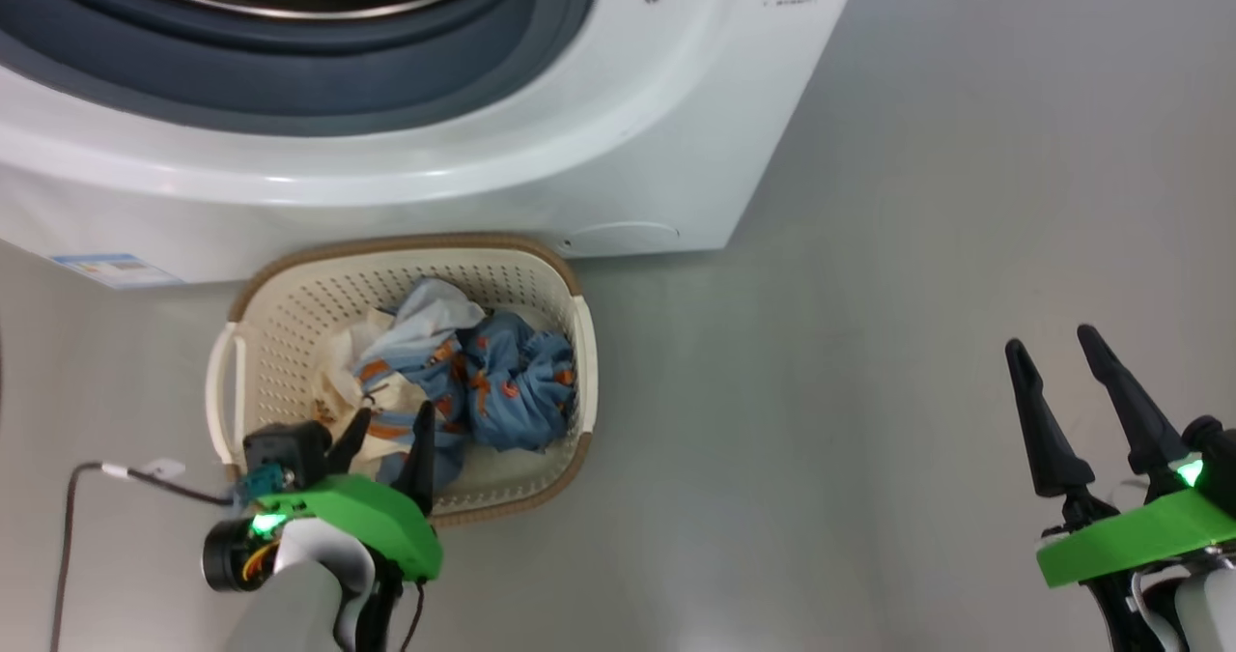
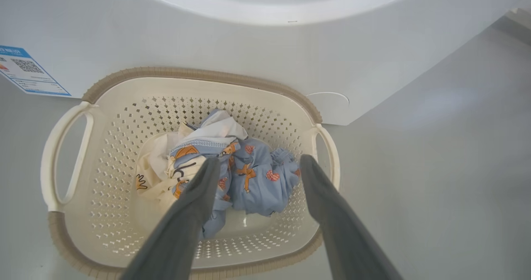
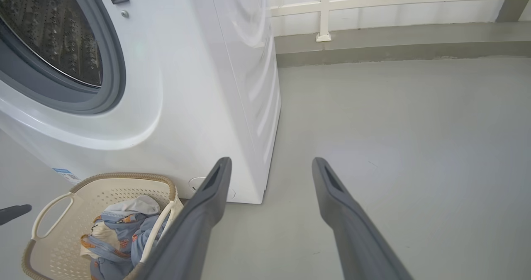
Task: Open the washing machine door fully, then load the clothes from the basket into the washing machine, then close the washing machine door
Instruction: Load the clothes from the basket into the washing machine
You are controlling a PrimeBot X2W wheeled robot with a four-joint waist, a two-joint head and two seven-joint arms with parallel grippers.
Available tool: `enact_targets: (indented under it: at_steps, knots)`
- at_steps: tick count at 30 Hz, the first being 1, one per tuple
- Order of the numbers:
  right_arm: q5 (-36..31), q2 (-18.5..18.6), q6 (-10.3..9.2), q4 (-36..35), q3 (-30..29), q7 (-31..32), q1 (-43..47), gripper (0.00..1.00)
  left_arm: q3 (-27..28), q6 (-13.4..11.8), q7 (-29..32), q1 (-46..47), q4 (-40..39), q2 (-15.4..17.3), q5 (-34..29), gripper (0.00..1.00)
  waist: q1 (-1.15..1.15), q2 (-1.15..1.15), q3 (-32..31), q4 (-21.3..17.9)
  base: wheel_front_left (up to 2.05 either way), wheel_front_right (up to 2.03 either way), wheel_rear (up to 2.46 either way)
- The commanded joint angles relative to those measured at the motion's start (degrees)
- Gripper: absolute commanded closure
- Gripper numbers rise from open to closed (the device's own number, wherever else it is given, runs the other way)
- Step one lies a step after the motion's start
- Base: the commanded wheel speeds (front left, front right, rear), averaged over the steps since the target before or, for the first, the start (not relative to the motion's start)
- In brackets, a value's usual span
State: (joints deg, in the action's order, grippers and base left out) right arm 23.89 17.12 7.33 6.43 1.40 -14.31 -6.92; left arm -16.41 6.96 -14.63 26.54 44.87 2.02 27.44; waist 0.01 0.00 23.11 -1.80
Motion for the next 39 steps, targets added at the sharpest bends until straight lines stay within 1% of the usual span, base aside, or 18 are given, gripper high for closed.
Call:
enact_targets:
  at_steps: [1, 3, 13, 19, 22, 24, 30, 39]
  knots:
    - [0.65, 0.89, 0.16, -1.39, 1.7, -0.69, -0.86, 0.0, 1.06, -0.73, -0.37, 2.22, 1.8, 0.87, -0.03, 0.0, -0.01, 0.0, 3.7, -2.06, 0.0, 0.0, 0.0]
    - [0.65, 0.77, 0.16, -1.5, 1.96, -0.69, -1.27, 0.0, 0.93, -0.91, -0.37, 3.24, 3.32, 0.87, -0.21, 0.0, -0.01, 0.0, 4.31, -2.3, 0.0, 0.0, 0.0]
    - [0.94, 0.71, 0.16, -2.56, 3.6, -0.69, -4.82, 0.0, 0.55, -2.03, -0.37, 12.96, 16.14, 0.87, -3.55, 0.0, -0.01, 0.0, 10.03, -3.55, 0.0, 0.0, 0.0]
    - [1.06, 1.38, 0.16, -3.66, 4.63, -0.69, -7.19, 0.0, 0.29, -3.34, -0.37, 18.72, 23.26, 1.04, -4.93, 0.0, -0.01, 0.0, 13.4, -4.31, 0.0, 0.0, 0.0]
    - [1.09, 1.37, 0.16, -4.4, 5.01, -0.69, -8.28, 0.0, 0.63, -4.97, -0.11, 21.76, 26.73, 1.92, -4.75, 0.0, -0.01, 0.0, 15.03, -4.75, 0.0, 0.0, 0.0]
    - [1.08, 1.34, 0.16, -4.72, 5.23, -0.69, -8.57, 0.0, 0.65, -6.06, 0.06, 22.72, 27.52, 2.34, -4.77, 0.0, -0.01, 0.0, 15.55, -4.88, 0.0, 0.0, 0.0]
    - [1.09, 1.21, 0.16, -5.28, 5.23, -0.69, -9.02, 0.0, 1.03, -6.53, 0.09, 24.26, 28.48, 3.14, -4.0, 0.0, -0.01, 0.0, 16.48, -4.97, 0.0, 0.0, 0.0]
    - [1.12, 0.85, 0.16, -5.52, 5.49, -0.69, -9.69, 0.0, 1.23, -8.49, -0.13, 25.01, 28.89, 3.87, -3.42, 0.0, -0.01, 0.0, 17.34, -4.81, 0.0, 0.0, 0.0]
